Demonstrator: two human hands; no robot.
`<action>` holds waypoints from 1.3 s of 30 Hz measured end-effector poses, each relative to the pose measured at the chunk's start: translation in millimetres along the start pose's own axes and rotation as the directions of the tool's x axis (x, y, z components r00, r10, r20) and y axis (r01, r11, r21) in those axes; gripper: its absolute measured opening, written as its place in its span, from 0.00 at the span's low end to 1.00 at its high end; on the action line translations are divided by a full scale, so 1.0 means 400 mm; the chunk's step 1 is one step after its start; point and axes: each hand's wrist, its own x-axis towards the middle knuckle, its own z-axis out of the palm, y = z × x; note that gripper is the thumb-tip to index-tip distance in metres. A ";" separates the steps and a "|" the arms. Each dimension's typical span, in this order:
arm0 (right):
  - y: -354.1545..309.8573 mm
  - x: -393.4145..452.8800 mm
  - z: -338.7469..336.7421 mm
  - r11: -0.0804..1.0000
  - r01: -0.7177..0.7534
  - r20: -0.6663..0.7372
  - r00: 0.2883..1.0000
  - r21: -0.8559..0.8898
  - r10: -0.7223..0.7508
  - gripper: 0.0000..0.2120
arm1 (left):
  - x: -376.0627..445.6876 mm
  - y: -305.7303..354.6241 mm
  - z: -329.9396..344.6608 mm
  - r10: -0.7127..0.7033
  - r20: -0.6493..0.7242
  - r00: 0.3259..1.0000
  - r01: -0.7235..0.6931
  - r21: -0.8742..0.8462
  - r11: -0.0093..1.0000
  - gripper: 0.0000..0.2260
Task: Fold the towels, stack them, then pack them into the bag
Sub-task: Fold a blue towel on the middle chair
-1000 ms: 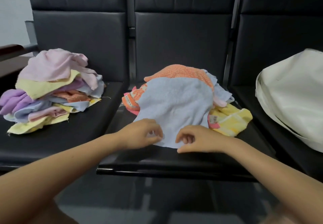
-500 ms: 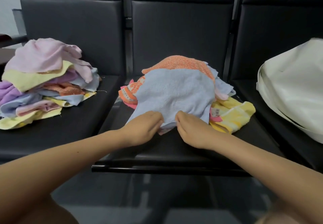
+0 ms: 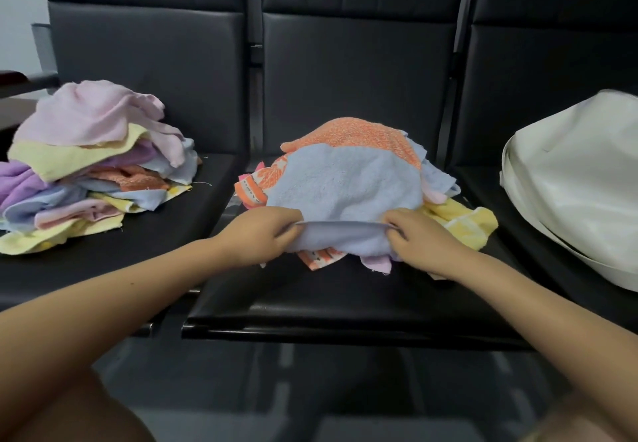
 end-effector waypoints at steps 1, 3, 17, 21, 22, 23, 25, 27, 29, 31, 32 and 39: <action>0.001 -0.006 -0.006 0.997 -0.016 -0.020 1.000 0.071 0.017 0.10 | -0.008 0.000 -0.005 -0.026 -0.013 1.000 0.026 -0.032 0.999 0.15; -0.002 -0.020 -0.019 0.976 -0.042 -0.026 0.998 0.215 0.049 0.14 | -0.024 0.004 -0.018 -0.081 -0.038 0.996 0.075 -0.141 0.987 0.15; 0.010 -0.142 -0.004 0.966 -0.109 0.256 0.966 0.236 0.046 0.19 | -0.148 0.063 0.002 -0.113 0.237 0.965 0.172 -0.248 0.953 0.16; 0.016 -0.158 -0.033 0.968 -0.132 0.328 0.943 0.212 0.057 0.17 | -0.172 0.062 -0.008 -0.103 0.302 0.948 0.179 -0.235 0.955 0.20; 0.020 -0.160 -0.045 0.959 -0.145 0.324 0.944 0.243 0.061 0.17 | -0.170 0.060 -0.014 -0.114 0.285 0.952 0.192 -0.263 0.945 0.19; 0.020 -0.160 -0.058 0.946 -0.161 0.311 0.948 0.282 0.069 0.17 | -0.164 0.058 -0.021 -0.129 0.264 0.956 0.206 -0.291 0.934 0.19; 0.022 -0.154 -0.082 0.910 -0.194 0.260 0.960 0.365 0.100 0.14 | -0.146 0.053 -0.032 -0.167 0.218 0.962 0.232 -0.316 0.920 0.19; 0.025 -0.137 -0.098 0.879 -0.216 0.173 0.972 0.424 0.156 0.11 | -0.123 0.049 -0.041 -0.212 0.170 0.962 0.257 -0.321 0.911 0.18; 0.038 -0.112 -0.102 0.865 -0.204 0.083 0.979 0.458 0.187 0.13 | -0.097 0.046 -0.044 -0.253 0.118 0.960 0.278 -0.307 0.910 0.17; 0.044 -0.086 -0.095 0.860 -0.210 0.040 0.976 0.464 0.216 0.14 | -0.071 0.043 -0.044 -0.266 0.085 0.960 0.279 -0.254 0.926 0.17; 0.047 -0.073 -0.090 0.867 -0.218 0.015 0.972 0.448 0.236 0.11 | -0.058 0.040 -0.042 -0.255 0.078 0.964 0.266 -0.207 0.942 0.17; 0.069 0.012 -0.035 0.930 -0.260 -0.112 0.948 0.261 0.297 0.15 | 0.018 -0.015 -0.002 -0.164 0.065 0.984 0.167 -0.036 0.985 0.11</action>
